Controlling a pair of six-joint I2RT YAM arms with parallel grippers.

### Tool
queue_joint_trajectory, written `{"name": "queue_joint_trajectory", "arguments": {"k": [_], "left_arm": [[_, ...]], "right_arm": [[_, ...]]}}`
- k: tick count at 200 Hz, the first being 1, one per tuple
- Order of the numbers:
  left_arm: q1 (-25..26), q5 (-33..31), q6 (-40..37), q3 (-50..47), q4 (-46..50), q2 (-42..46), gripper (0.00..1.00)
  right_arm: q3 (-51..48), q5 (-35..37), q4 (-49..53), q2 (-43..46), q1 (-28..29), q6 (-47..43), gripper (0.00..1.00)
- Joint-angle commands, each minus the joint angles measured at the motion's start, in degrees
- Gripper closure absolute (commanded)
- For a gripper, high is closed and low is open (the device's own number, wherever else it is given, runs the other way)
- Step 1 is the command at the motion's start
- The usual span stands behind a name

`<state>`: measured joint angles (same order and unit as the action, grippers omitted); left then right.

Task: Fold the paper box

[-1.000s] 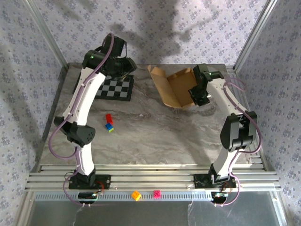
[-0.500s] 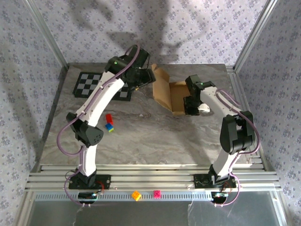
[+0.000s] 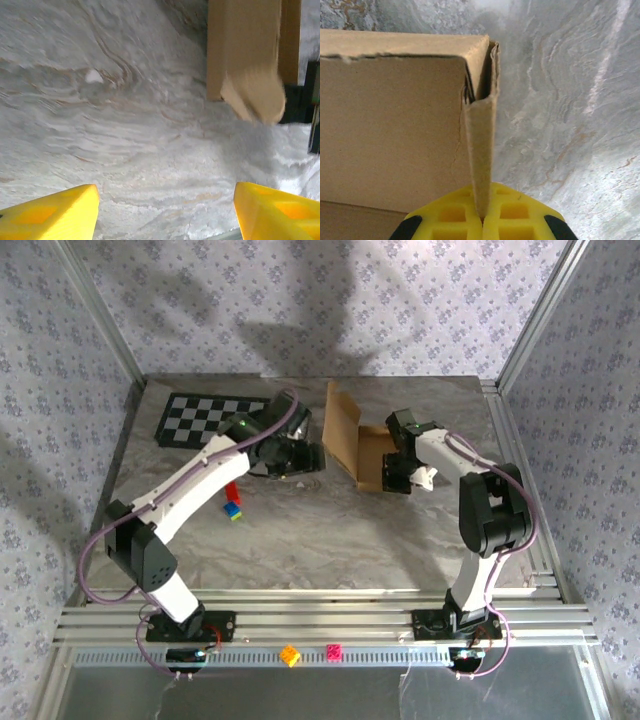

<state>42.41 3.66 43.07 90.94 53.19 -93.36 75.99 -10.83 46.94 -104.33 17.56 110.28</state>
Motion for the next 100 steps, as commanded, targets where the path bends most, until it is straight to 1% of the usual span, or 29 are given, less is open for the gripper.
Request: {"name": "queue_joint_trajectory", "arguments": {"k": [1, 21, 34, 51, 70, 81, 91, 100], "left_arm": [[4.8, -1.5, 0.2, -2.7, -9.8, 0.7, 0.23], [5.8, -5.3, 6.4, -2.0, -11.3, -1.8, 0.19], [5.4, -9.8, 10.4, 0.9, -8.5, -3.0, 0.19], [3.9, -13.7, 13.1, 6.9, -3.8, -3.4, 0.19], [2.5, -15.1, 10.7, 14.1, -2.7, -3.3, 0.18], [1.6, -15.1, 9.2, 19.5, 0.6, -5.2, 0.18], [0.3, -13.6, 8.1, 26.1, 4.9, -8.2, 0.18], [-0.6, -11.7, 5.2, 30.4, 7.2, -11.0, 0.20]], "right_arm": [[-0.5, -1.0, -0.8, -1.6, 0.2, 2.6, 1.00], [-0.5, -1.4, -1.5, -2.1, 0.4, 3.2, 1.00], [-0.5, -1.3, -1.8, -2.1, 0.6, 3.4, 1.00], [-0.4, -1.0, -1.7, -2.3, 0.8, 3.3, 1.00], [-0.8, -1.1, -2.0, -2.3, 0.9, 3.0, 1.00], [-1.1, -1.3, -2.4, -2.3, 1.0, 3.0, 1.00], [-1.3, -1.4, -2.7, -2.3, 1.0, 3.0, 1.00], [-1.3, -1.6, -2.9, -2.4, 0.9, 3.0, 1.00]]}}
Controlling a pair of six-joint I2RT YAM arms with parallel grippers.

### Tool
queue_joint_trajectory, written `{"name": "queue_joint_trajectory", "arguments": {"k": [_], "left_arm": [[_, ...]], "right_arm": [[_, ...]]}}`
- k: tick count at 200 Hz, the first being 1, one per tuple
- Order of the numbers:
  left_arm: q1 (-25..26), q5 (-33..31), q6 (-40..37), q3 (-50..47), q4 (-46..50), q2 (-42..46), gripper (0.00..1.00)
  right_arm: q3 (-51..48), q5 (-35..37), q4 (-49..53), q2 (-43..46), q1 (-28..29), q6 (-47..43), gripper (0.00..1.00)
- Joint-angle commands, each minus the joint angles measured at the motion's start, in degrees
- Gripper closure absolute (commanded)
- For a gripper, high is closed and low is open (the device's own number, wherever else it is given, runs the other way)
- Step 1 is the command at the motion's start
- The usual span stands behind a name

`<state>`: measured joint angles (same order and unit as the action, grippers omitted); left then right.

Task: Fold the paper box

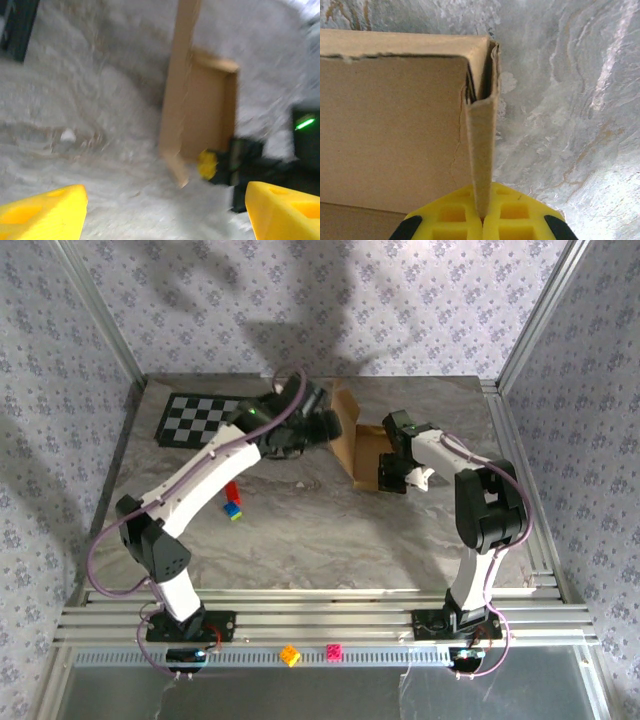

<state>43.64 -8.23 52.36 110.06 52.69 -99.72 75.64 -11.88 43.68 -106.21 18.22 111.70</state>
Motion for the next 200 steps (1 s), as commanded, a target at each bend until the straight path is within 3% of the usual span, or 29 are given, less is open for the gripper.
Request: {"name": "queue_joint_trajectory", "arguments": {"k": [1, 26, 67, 93, 121, 166, 189, 200], "left_arm": [[-1.9, 0.4, -4.4, 11.7, 7.9, -5.0, 0.20], [-3.5, 5.8, -12.5, 24.5, 15.6, -15.1, 0.28], [-3.5, 7.3, -20.6, 43.8, 25.8, -29.2, 0.34], [-3.6, 3.4, -22.7, 43.4, 26.1, -30.7, 0.39], [-3.5, 1.7, -25.3, 42.6, 24.7, -31.2, 0.52], [-2.5, 0.9, -30.0, 41.3, 22.5, -31.1, 1.00], [-2.4, 0.1, -31.7, 40.4, 22.6, -31.2, 1.00], [-2.4, -0.4, -32.6, 40.4, 22.8, -31.1, 1.00]], "right_arm": [[-0.9, -0.6, 0.3, -0.5, 0.3, 1.6, 1.00], [-0.9, -0.9, -0.1, -0.5, 0.4, 1.4, 1.00], [-1.2, -1.0, -0.1, -0.1, 0.3, 1.1, 1.00], [-1.7, -1.2, -0.4, 0.3, 0.4, 1.2, 1.00], [-1.9, -1.2, -0.5, 0.5, 0.5, 1.2, 1.00], [-1.5, -1.4, -0.4, 0.7, 0.8, 1.2, 1.00], [-1.2, -1.6, -0.2, 1.1, 1.0, 1.0, 1.00], [-1.1, -1.5, -0.1, 1.5, 1.0, 0.6, 0.86]]}}
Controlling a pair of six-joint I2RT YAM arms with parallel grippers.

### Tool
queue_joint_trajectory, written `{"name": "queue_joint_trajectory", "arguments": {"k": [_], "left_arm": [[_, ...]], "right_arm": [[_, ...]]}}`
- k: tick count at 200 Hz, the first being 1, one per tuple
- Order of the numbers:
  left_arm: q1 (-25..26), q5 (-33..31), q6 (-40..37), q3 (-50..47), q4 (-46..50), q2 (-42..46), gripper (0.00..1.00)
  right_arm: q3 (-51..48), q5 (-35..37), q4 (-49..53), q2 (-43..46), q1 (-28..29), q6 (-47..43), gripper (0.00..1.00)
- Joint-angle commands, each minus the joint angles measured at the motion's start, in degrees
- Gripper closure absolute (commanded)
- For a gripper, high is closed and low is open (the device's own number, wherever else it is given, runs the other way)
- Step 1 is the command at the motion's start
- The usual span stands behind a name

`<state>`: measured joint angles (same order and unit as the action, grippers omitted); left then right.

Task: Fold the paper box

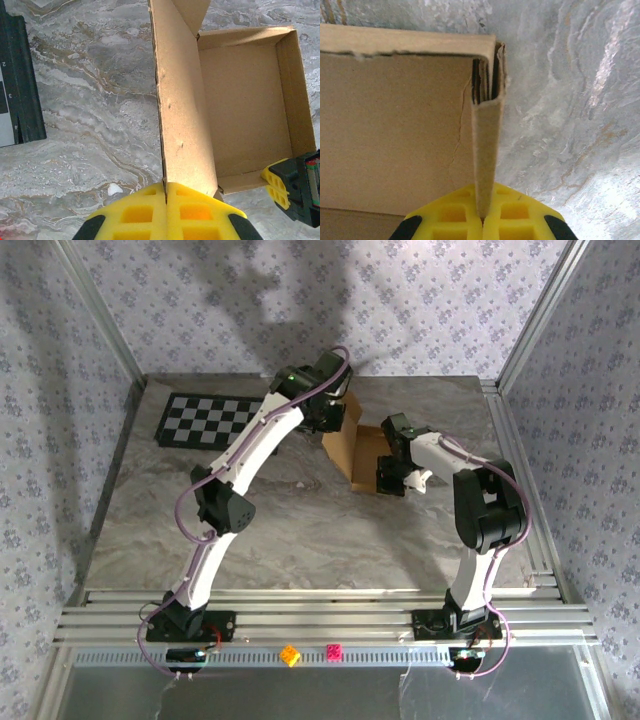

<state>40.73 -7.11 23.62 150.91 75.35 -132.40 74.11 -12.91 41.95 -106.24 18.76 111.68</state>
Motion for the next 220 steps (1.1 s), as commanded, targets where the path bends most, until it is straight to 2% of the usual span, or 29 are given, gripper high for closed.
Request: {"name": "queue_joint_trajectory", "arguments": {"k": [1, 14, 22, 33, 46, 68, 90, 115, 130, 152, 178, 201, 220], "left_arm": [[0.5, -1.6, -4.0, -0.4, 0.2, 1.6, 1.00], [0.5, -2.3, -5.2, -0.5, 0.1, 2.0, 1.00], [0.5, -2.3, -6.5, -0.5, 0.0, 2.1, 1.00], [0.5, -0.5, -9.3, -0.5, -0.2, 2.5, 1.00], [0.5, 0.7, -11.8, -1.1, -1.2, 3.3, 1.00], [0.4, 1.6, -15.7, -2.2, -3.3, 4.3, 1.00], [-0.8, 4.5, -19.1, -2.0, -3.5, 4.3, 1.00], [-2.7, 10.4, -23.7, -3.9, -4.6, 5.4, 1.00], [-4.0, 13.4, -26.8, -7.1, -6.1, 7.0, 1.00], [-4.9, 13.4, -32.4, -11.3, -8.1, 9.3, 1.00], [-4.9, 14.7, -43.2, -24.0, -16.5, 16.2, 1.00], [-4.9, 18.3, -55.5, -36.9, -24.4, 23.9, 1.00], [-5.1, 17.2, -60.6, -41.2, -25.8, 26.5, 1.00]], "right_arm": [[0.4, -0.5, 1.6, 1.5, 0.5, 0.6, 0.85], [0.5, -0.7, 1.4, 2.0, 0.5, -0.1, 0.63], [0.7, -1.0, 1.3, 2.3, 0.5, -0.8, 0.54], [1.3, -1.6, 1.4, 2.8, 0.7, -2.3, 0.45], [3.0, -2.4, 2.3, 3.4, 0.6, -5.7, 0.40], [7.6, 0.0, 7.1, 6.2, 0.5, -15.8, 0.36], [10.8, 5.9, 10.1, 11.2, -0.2, -31.1, 0.32], [7.1, 7.8, 0.5, 18.1, -4.1, -56.2, 0.32], [3.4, 3.4, -5.4, 22.1, -7.2, -72.1, 0.32], [-0.6, -0.6, -10.3, 27.3, -10.4, -88.8, 0.32], [-8.7, -7.1, -19.7, 32.0, -12.4, -101.5, 0.36], [-18.1, -17.0, -33.4, 34.6, -12.4, -113.9, 0.35], [-18.6, -19.1, -34.8, 33.0, -12.0, -122.0, 0.34]]}}
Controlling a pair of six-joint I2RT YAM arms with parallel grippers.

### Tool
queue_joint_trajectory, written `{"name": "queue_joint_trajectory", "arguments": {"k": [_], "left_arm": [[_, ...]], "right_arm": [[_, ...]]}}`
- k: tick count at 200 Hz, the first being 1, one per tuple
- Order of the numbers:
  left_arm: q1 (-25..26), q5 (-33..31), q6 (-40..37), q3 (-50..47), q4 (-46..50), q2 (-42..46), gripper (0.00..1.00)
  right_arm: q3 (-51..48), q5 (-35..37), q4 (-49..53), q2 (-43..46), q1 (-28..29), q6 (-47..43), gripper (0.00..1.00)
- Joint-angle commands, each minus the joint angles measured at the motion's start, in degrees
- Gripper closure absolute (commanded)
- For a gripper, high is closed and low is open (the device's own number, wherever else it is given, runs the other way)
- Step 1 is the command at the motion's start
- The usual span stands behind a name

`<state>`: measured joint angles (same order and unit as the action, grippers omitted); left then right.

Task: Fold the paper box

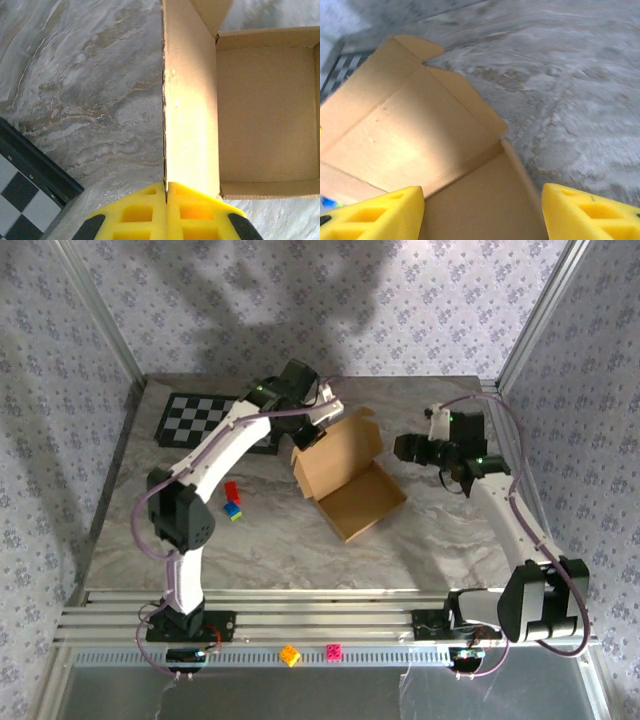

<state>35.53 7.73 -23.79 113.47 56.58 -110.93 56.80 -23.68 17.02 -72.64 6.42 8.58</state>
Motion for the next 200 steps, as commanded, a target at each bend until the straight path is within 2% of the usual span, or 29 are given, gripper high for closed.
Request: {"name": "queue_joint_trajectory", "arguments": {"k": [1, 27, 60, 109, 155, 173, 200], "left_arm": [[0.1, 2.2, -13.3, -3.8, -7.0, 5.1, 1.00], [-0.1, 1.0, -16.2, -2.3, -5.3, 4.6, 1.00], [0.4, 0.7, -18.8, 1.3, -4.6, 2.8, 1.00], [0.6, 1.3, -20.9, 3.2, -3.8, 1.3, 1.00], [1.0, 0.6, -21.0, 2.6, -4.0, 0.5, 1.00], [1.0, 0.5, -21.0, 2.7, -4.3, 0.4, 1.00], [1.1, -0.3, -20.7, 3.1, -4.8, 0.0, 1.00]], "right_arm": [[-1.2, -8.4, -9.7, -0.8, 0.4, -19.2, 0.34], [3.4, -10.2, -2.4, -5.8, 0.6, -26.8, 0.34], [8.3, -7.7, 0.8, -12.1, 2.6, -31.9, 0.34], [18.0, -4.0, 2.8, -21.5, 3.2, -34.8, 0.35], [22.9, -2.5, 6.5, -24.0, 3.1, -38.4, 0.36], [23.9, -3.6, 7.4, -24.8, 3.2, -39.1, 0.40], [25.6, -4.1, 9.1, -26.2, 4.2, -39.1, 0.53]]}}
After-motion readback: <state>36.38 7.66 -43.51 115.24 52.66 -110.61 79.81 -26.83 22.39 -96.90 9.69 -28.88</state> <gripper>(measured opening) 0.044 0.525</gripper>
